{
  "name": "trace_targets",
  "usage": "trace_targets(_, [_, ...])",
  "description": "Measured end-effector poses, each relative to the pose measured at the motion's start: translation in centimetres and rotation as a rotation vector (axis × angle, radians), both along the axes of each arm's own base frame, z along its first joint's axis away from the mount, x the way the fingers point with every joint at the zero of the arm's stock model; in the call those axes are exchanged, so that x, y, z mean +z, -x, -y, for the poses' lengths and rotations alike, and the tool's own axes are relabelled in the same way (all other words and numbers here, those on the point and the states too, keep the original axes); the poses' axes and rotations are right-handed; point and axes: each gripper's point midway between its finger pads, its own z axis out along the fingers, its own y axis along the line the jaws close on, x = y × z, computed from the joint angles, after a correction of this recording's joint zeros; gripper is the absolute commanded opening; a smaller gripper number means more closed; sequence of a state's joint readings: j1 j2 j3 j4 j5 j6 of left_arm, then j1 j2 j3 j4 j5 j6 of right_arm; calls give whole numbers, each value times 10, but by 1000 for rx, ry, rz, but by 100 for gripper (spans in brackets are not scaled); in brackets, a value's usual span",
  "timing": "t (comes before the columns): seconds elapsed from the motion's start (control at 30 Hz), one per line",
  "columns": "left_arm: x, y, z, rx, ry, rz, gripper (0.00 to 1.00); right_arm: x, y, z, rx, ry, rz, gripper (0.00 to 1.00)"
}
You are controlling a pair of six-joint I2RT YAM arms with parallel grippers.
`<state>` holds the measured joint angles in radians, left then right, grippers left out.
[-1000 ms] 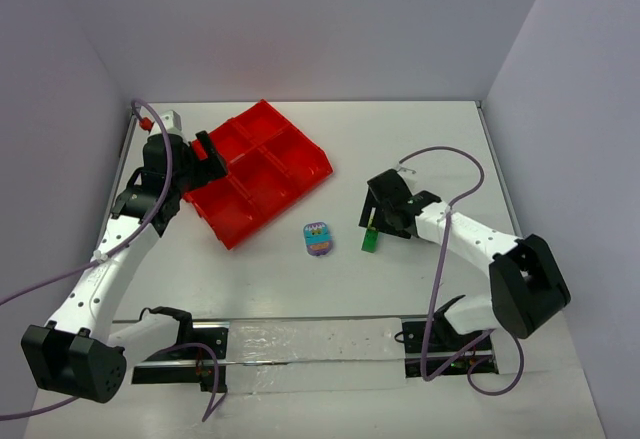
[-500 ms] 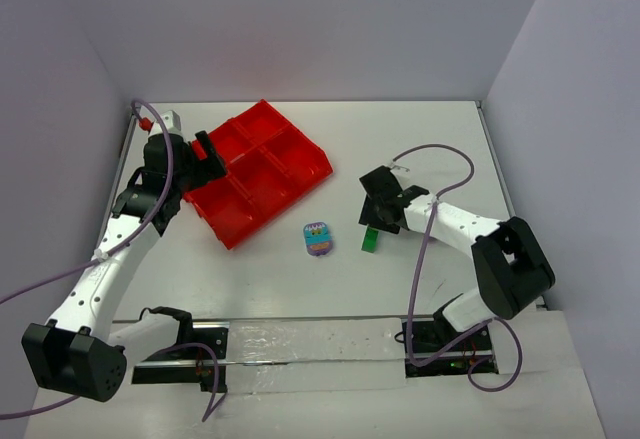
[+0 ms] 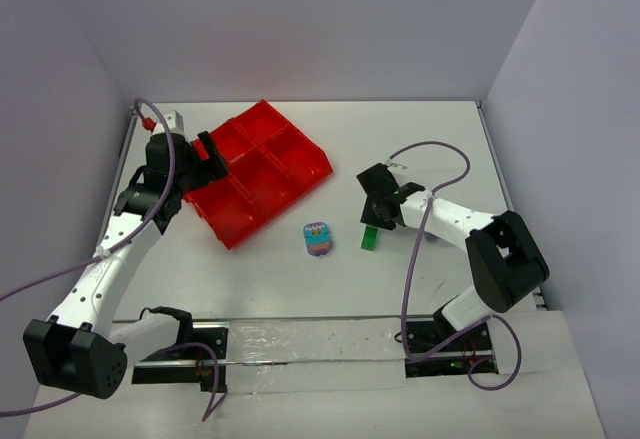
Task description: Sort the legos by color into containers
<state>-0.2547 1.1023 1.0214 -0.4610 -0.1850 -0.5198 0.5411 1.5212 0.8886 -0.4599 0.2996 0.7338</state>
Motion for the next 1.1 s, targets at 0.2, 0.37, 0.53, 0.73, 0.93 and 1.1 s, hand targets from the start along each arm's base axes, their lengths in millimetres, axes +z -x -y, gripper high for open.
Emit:
trace_targets(0.2, [0,0,1,-9,2,-1,99,1,0,-3,18,-8,0,16])
trace_targets(0.37, [-6,0,3,-14,-13,-29,99,27,2,-39,189,-183,56,17])
trace_targets(0.53, [-23,1,19,-77,1,-100,96,116,4,-87,449,-449,291,18])
trace_targets(0.73, [-9,12,57,-256,111,-78,95,164,17,-121,660,-623,395,18])
trace_targets(0.93, [15,32,109,-549,292,1,95,192,24,-142,751,-780,435,19])
trace_targets(1.1, [19,50,140,-714,468,33,95,216,30,-151,792,-889,471,20])
